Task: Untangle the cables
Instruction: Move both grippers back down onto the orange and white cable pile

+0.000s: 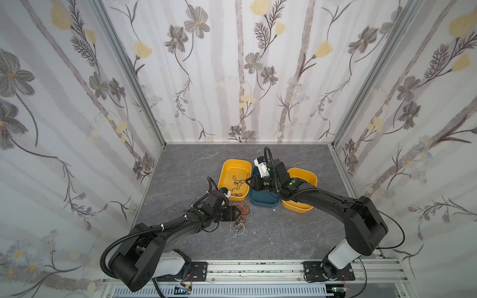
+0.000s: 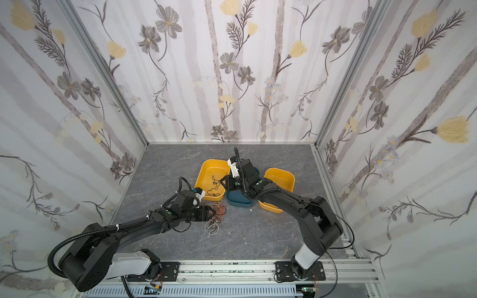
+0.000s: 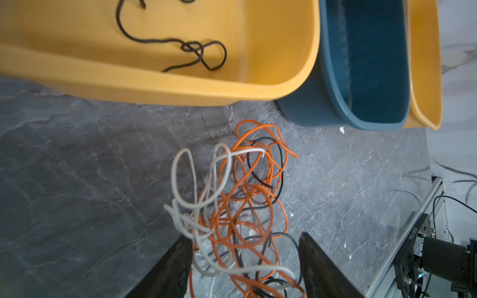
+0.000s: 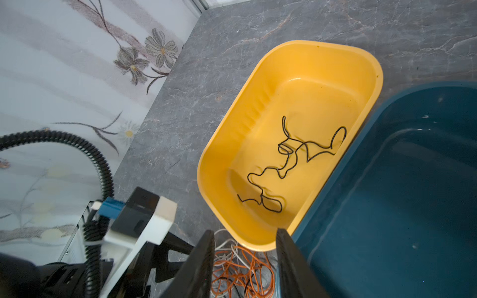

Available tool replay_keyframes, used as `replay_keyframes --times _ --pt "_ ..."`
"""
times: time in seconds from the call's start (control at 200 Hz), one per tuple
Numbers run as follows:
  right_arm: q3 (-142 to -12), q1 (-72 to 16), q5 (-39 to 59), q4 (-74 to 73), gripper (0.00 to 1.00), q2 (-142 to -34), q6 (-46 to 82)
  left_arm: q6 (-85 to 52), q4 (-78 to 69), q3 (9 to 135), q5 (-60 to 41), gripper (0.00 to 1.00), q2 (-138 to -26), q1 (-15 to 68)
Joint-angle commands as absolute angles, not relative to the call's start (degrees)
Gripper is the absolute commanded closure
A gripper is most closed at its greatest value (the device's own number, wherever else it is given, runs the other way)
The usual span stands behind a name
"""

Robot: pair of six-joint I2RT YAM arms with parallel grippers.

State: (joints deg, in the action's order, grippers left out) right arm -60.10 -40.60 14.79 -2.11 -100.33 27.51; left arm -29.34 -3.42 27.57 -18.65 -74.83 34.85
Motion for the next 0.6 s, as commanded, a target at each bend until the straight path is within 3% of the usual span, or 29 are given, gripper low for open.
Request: replay_keyframes --times 0.0,0.185,0.595 --pt "-55.28 -41.97 16.92 -8.21 0.6 -96.86 29.71 -31.05 -6.78 26.55 -18.42 0.44 -75.97 35.47" --pt "-46.08 -43.95 17.41 -13.37 0.61 -92.41 32.75 -33.77 -11.45 24.8 -19.24 0.73 -77.45 35.68" --pt "-40.92 -53.53 16.09 -17.3 0.61 -97.22 35.33 -36.31 -13.76 23.48 -18.64 0.83 -77.24 36.74"
